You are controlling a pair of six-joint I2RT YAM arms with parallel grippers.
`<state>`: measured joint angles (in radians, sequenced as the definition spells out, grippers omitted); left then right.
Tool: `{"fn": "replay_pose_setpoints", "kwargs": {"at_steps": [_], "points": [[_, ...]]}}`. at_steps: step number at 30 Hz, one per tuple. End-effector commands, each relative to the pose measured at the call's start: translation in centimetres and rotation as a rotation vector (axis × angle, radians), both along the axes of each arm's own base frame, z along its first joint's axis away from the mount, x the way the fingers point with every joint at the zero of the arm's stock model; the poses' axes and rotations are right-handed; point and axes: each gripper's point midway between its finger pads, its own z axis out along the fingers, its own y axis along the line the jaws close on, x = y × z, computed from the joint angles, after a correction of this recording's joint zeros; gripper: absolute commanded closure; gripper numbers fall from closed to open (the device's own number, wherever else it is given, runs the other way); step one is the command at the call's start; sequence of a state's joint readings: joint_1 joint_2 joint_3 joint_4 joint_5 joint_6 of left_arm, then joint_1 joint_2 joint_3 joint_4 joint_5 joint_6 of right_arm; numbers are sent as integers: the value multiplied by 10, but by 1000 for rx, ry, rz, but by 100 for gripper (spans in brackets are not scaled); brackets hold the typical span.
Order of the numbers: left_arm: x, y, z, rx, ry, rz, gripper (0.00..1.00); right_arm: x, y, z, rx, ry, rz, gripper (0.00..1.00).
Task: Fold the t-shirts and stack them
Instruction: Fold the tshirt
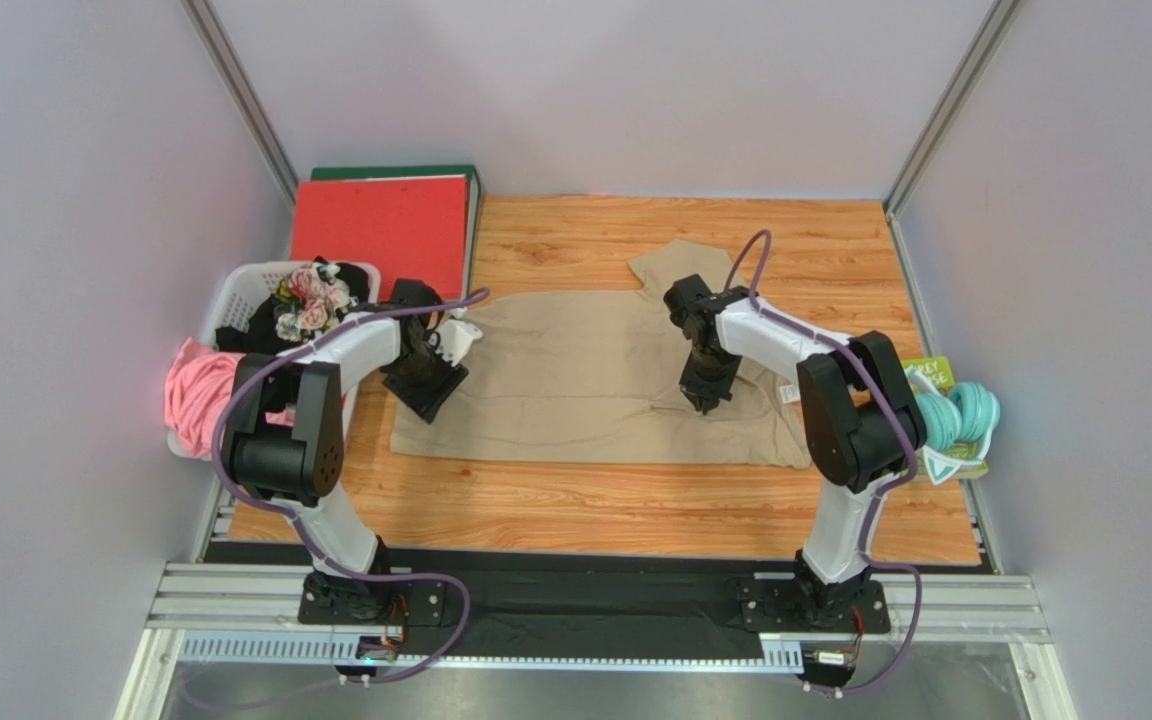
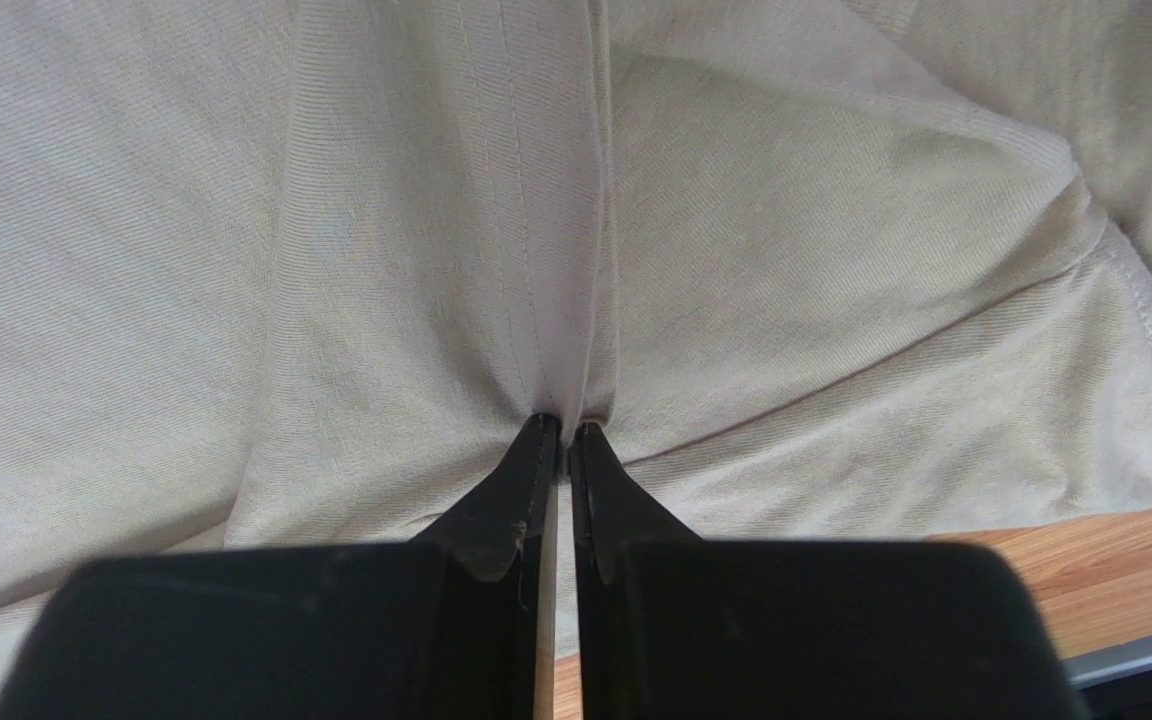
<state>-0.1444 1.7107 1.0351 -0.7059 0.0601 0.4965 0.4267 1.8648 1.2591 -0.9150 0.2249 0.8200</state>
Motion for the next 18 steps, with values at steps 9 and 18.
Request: {"fn": "replay_pose_setpoints", "kwargs": {"at_steps": [9,18], "points": [[-6,3,-9,11,11,6,43,45,13,47,21,-120,18,97],[-2,4,-5,15,0,1,43,80,33,44,48,-123,45,97]]}}
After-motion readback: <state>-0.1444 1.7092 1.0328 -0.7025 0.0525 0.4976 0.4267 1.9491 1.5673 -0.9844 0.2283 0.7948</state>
